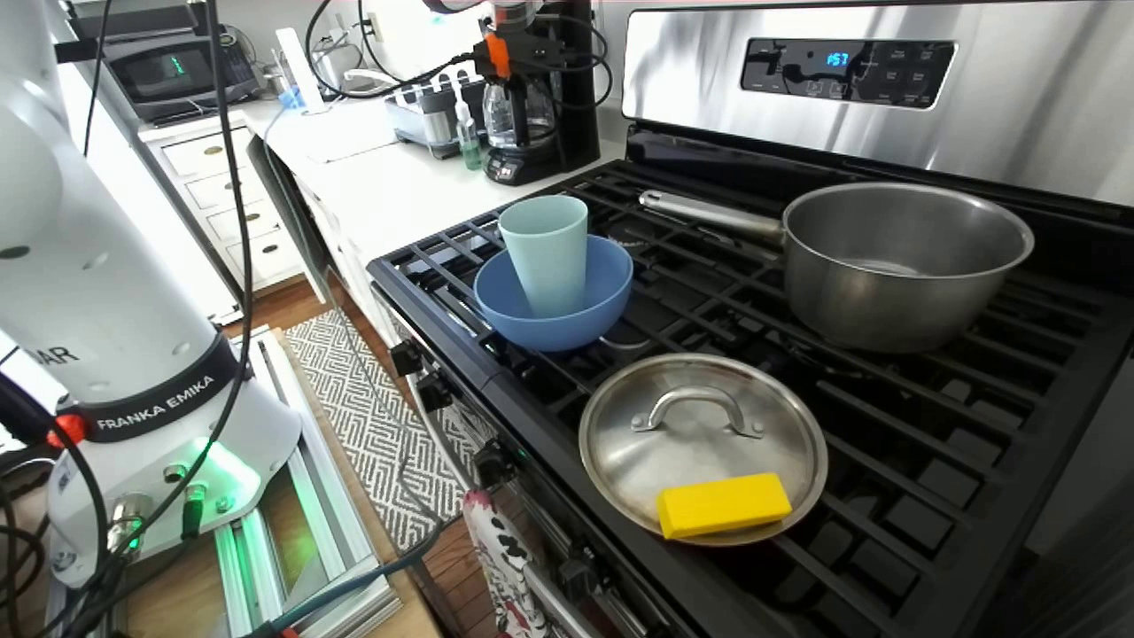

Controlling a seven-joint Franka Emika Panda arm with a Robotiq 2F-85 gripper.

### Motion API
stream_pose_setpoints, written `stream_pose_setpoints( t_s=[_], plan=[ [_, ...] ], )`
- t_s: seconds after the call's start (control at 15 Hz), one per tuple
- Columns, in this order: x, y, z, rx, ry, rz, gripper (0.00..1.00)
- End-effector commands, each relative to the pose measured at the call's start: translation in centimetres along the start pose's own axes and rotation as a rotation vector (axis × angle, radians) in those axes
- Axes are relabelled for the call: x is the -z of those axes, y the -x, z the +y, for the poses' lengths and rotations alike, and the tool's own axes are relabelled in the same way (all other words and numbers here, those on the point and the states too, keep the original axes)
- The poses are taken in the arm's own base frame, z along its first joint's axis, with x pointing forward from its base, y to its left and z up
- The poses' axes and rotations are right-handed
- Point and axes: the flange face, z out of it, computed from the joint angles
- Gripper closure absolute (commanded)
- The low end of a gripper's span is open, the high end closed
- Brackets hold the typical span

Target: Pick up the coffee jar and put it on the kitchen counter

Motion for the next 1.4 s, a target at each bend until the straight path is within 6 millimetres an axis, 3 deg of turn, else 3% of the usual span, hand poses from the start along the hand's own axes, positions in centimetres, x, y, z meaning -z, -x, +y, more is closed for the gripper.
stream_pose_setpoints(
  t_s=[0.0, 0.67, 1.33],
  plan=[
    [1.0, 0.1, -0.9, 0.045, 0.012, -0.001, 0.92],
    [2.9, 1.2, -2.8, 0.058, -0.003, -0.006, 0.92],
    [5.4, 3.6, -4.5, 0.088, -0.022, 0.02, 0.92]
  ],
)
